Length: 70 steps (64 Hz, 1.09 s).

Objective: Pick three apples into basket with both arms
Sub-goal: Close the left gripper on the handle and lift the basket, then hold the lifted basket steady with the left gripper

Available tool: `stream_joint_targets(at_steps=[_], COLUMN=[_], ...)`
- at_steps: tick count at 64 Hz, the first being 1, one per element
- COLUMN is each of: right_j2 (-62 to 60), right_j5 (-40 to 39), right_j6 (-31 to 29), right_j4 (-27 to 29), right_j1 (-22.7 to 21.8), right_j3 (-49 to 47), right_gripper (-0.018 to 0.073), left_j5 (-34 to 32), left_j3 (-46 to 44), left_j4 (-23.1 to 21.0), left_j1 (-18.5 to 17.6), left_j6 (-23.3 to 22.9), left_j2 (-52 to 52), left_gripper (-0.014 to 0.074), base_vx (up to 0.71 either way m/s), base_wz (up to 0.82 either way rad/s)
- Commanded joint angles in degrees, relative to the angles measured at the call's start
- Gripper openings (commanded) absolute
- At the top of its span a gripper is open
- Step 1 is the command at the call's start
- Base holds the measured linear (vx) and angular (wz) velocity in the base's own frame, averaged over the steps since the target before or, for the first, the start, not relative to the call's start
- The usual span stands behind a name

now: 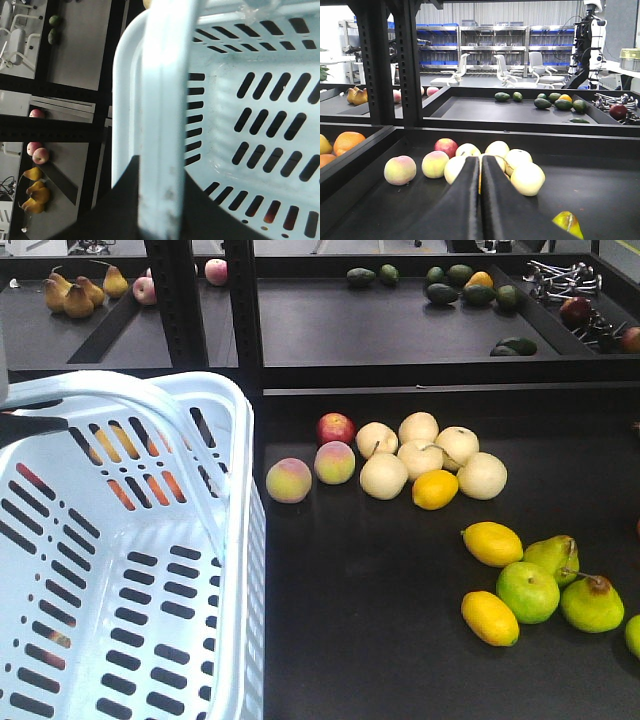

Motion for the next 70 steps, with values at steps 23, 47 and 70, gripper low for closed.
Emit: stream_joint_targets(at_steps=[23, 47, 70], right_j2=[-0.8, -0.8, -0.8], right_j5=[-4.2, -4.2, -4.2], right_j6=[0.0, 0.0, 0.0], right_j4=[-0.4, -0.4, -0.4], right_j1=[0.0, 0.0, 0.0], right_j3=[0.8, 0.8, 0.8], right_gripper=[-0.0008, -0.0008, -0.0008], left_j5=[-4.2, -4.2, -4.2], left_j3=[-1.7, -1.7, -1.7], left_j4=[0.6, 0.6, 0.6], left_j1=[-0.2, -0.2, -0.2], left_j6=[-0.9, -0.9, -0.9], left_j2=[-0.9, -0.9, -0.9], left_gripper=[-0.0008, -0.0008, -0.0006], base_vx=[0.00, 0.00, 0.00], base_wz=[0.00, 0.00, 0.00])
